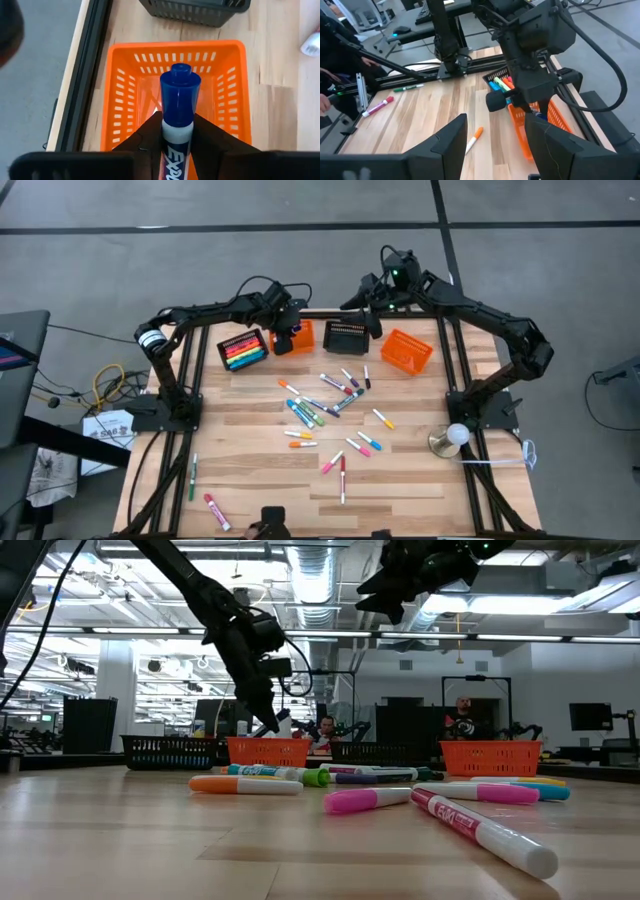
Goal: Pick & Place Markers
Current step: Put the dark blue marker pen into the left orange bin, then put the red marker pen into the left orange bin
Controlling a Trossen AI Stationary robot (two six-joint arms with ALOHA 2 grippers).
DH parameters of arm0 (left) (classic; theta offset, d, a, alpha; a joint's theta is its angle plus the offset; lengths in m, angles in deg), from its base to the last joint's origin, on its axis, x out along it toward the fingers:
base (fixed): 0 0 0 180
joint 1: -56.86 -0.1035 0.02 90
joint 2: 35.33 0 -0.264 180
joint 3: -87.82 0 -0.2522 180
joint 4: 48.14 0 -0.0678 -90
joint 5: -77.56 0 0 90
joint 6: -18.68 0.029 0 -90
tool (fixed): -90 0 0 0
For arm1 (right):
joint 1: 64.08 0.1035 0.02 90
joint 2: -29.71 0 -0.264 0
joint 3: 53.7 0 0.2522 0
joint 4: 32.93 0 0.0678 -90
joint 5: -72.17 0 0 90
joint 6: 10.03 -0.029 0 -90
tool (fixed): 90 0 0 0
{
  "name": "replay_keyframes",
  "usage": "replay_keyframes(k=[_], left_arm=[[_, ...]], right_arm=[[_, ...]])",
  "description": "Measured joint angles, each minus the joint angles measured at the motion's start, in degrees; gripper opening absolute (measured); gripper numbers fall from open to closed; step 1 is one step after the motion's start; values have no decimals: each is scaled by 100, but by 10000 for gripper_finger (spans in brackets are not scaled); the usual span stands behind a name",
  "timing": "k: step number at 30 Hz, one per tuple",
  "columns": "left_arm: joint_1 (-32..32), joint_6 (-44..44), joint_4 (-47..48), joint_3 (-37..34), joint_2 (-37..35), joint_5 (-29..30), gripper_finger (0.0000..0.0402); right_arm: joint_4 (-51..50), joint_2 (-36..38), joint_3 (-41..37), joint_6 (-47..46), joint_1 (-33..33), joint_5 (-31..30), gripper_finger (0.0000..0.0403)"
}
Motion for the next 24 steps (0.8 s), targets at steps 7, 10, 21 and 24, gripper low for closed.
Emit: replay_keyframes(k=[7, 10, 21, 24], left_arm=[[1, 41, -7, 0, 0, 1, 108], [1, 42, -9, 0, -3, -1, 114], [228, -1386, -37, -9, -2091, -231, 148], [246, -1993, -136, -114, -2873, -745, 149]], right_arm=[[-5, 0, 0, -2, 6, 0, 187], [-15, 0, 0, -2, 5, 0, 185], [-661, 605, 11, 173, 157, 222, 189], [-1068, 893, -5, 244, 318, 86, 186]])
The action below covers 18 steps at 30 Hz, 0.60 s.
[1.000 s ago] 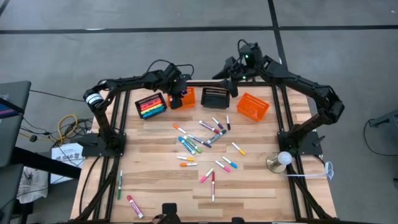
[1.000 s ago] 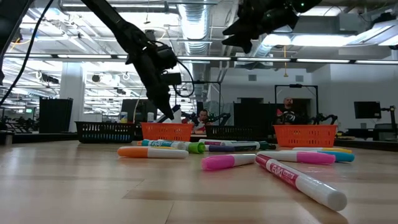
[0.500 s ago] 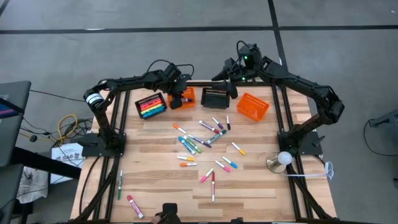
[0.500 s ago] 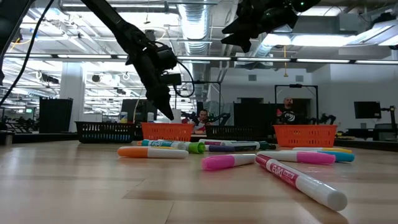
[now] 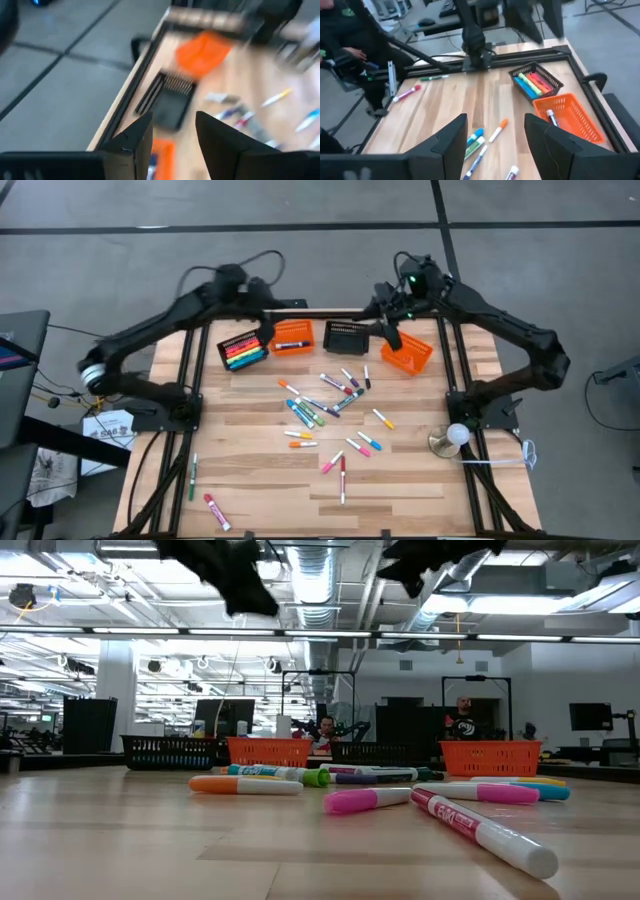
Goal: Pick & Place Markers
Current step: Put the red marker pen into the left orange bin
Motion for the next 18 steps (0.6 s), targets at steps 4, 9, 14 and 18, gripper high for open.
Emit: replay_keyframes(k=[4, 9, 14, 18], left_arm=[[141, -480, -350, -460, -1023, -173, 149], [528, -1266, -841, -1227, -2050, -180, 150], [1367, -1834, -1183, -1781, -2453, 85, 150], [2128, -2029, -1220, -2008, -2442, 783, 150]], right_arm=[[243, 631, -620, -175, 130, -442, 183], [1726, 1732, -2097, -936, 221, -788, 183], [3258, 2454, -3496, -1782, 639, -864, 185], [4229, 2632, -4321, -2300, 1151, -1332, 184]])
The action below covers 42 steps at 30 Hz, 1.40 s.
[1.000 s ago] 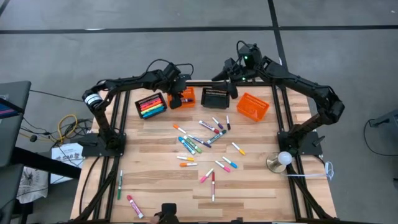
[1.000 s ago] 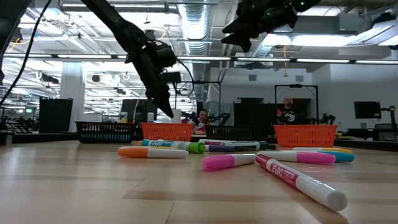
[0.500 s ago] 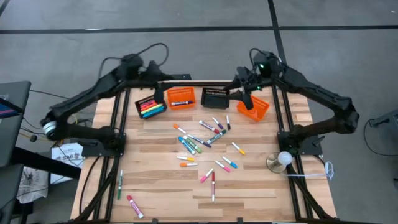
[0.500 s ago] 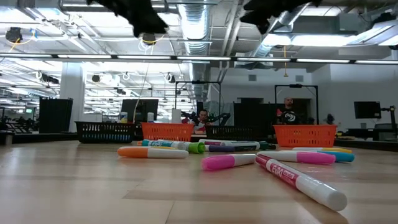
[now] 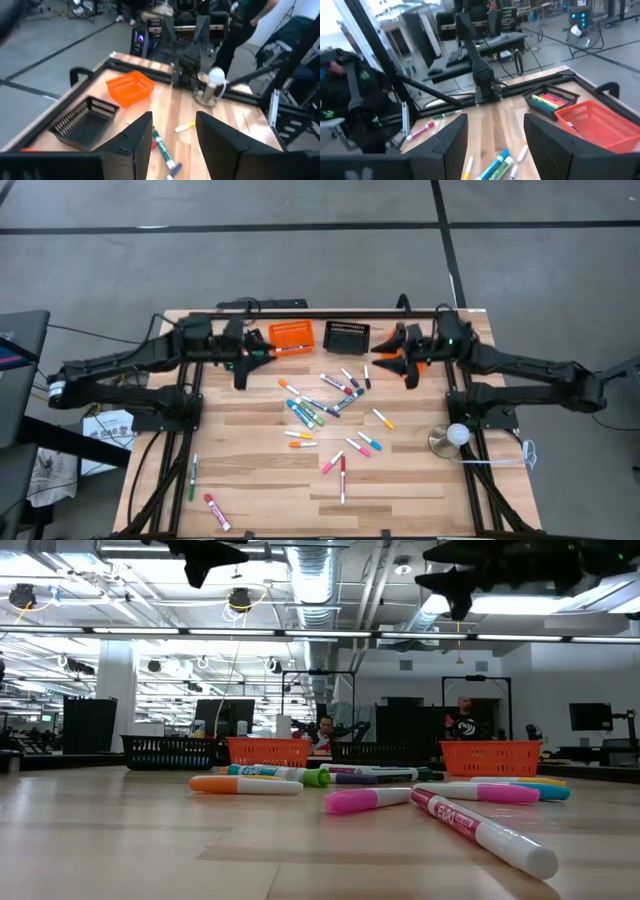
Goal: Pick & Place Markers
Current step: Put the red marker pen into the left orange bin
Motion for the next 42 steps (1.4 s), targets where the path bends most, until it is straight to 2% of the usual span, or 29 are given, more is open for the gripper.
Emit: replay_keyframes(k=[6, 12, 17, 21, 27, 33, 38, 42], left_arm=[[744, -290, -38, -144, 89, 685, 150], [1009, -459, -43, -149, 89, 718, 150], [1042, -466, -43, -149, 91, 804, 150], [1042, -466, -6, -150, 92, 805, 150], [1016, -777, -14, -540, 46, 805, 150], [1016, -1084, -43, -955, 47, 805, 150], [1016, -1074, -156, -986, 46, 805, 150], [1016, -1060, -289, -986, 46, 805, 150]], right_arm=[[1589, -324, -730, -108, 787, -1160, 183], [2355, -1083, -758, -108, 1362, -1659, 185], [2833, -1762, -731, -289, 1535, -2184, 179], [2181, -2156, -339, -262, 1394, -2280, 168], [-119, -2558, 726, 328, 1183, -2214, 148], [-1181, -2945, 1426, 848, 1102, -2202, 131], [-2461, -3518, 2044, 960, 1104, -2203, 127], [-2801, -4048, 2418, 1078, 1076, -2195, 135]])
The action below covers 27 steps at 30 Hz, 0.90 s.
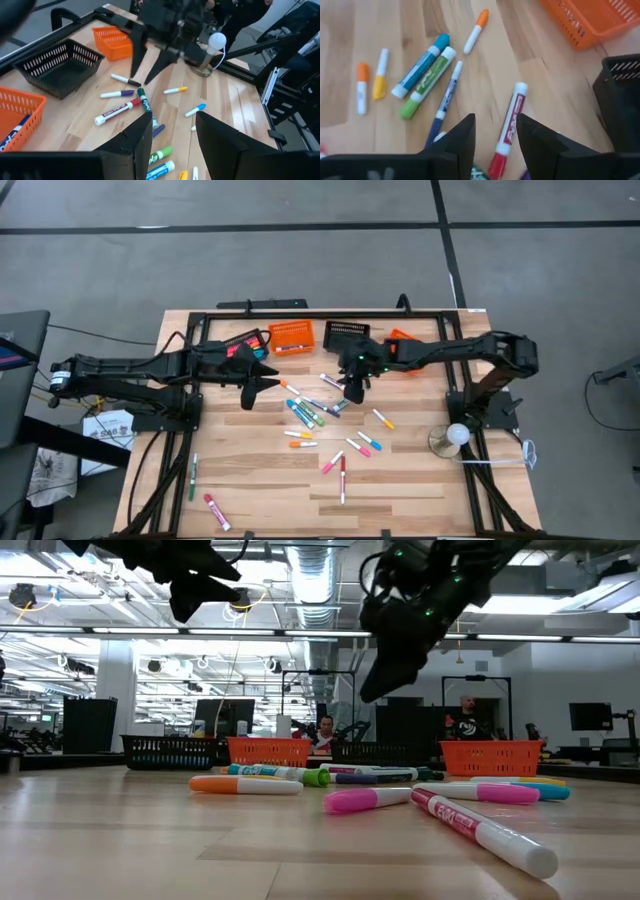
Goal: Pick & Place Markers
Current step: Put the red marker pen into the left orange bin
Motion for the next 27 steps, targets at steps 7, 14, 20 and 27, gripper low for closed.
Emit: replay_keyframes(k=[7, 14, 20, 27], left_arm=[[2, 5, -14, 0, 0, -2, 150], [0, 16, -49, 0, 0, -2, 150], [0, 16, -63, 0, 0, -1, 150], [-1, 16, -86, 0, 0, 57, 150]], right_arm=[[-340, -687, 575, 388, -90, 88, 172], [-682, -1293, 895, 726, -263, 110, 198], [-767, -1739, 1180, 837, -306, 318, 195], [-1114, -2357, 1675, 979, -304, 206, 197]])
